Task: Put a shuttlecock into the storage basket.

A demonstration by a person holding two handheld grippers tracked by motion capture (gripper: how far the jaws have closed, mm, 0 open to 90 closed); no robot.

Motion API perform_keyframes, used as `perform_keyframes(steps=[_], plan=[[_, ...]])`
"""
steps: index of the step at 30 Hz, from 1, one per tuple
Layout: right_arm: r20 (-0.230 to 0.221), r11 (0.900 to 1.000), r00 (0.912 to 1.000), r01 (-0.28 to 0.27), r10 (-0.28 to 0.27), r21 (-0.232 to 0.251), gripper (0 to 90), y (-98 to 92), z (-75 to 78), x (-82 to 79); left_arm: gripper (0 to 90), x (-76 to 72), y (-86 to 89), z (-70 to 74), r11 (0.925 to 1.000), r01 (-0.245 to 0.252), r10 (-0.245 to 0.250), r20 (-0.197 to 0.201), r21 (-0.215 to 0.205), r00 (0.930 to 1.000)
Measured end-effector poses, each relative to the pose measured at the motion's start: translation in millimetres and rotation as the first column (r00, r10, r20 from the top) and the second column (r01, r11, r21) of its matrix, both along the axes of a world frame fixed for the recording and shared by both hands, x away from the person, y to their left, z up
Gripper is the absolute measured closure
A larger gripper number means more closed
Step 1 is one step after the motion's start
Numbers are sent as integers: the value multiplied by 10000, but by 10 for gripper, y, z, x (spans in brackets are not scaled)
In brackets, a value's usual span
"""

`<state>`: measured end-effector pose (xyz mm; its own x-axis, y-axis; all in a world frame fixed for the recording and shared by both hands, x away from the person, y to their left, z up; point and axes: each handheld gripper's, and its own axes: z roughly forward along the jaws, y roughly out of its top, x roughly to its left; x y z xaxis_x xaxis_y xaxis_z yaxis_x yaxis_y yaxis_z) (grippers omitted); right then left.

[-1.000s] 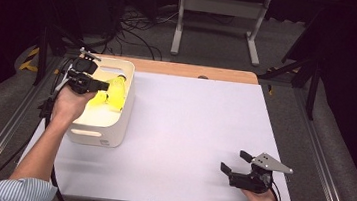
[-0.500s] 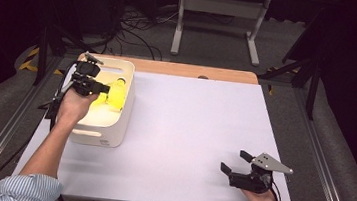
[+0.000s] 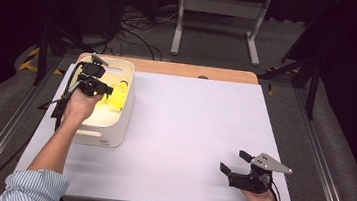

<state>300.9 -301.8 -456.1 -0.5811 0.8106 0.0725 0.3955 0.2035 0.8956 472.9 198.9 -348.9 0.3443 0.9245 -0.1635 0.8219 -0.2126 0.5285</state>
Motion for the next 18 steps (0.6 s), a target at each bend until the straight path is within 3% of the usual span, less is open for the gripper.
perform_keyframes(steps=[13,18], plan=[[34,10000,10000,-30,30,45,113,-1,4,-3,874,38,-30,-37,9999,58,-55,-206,131,9998],[42,10000,10000,-41,40,50,113,-2,5,-4,726,30,-31,-33,9997,161,-156,-302,160,9994]])
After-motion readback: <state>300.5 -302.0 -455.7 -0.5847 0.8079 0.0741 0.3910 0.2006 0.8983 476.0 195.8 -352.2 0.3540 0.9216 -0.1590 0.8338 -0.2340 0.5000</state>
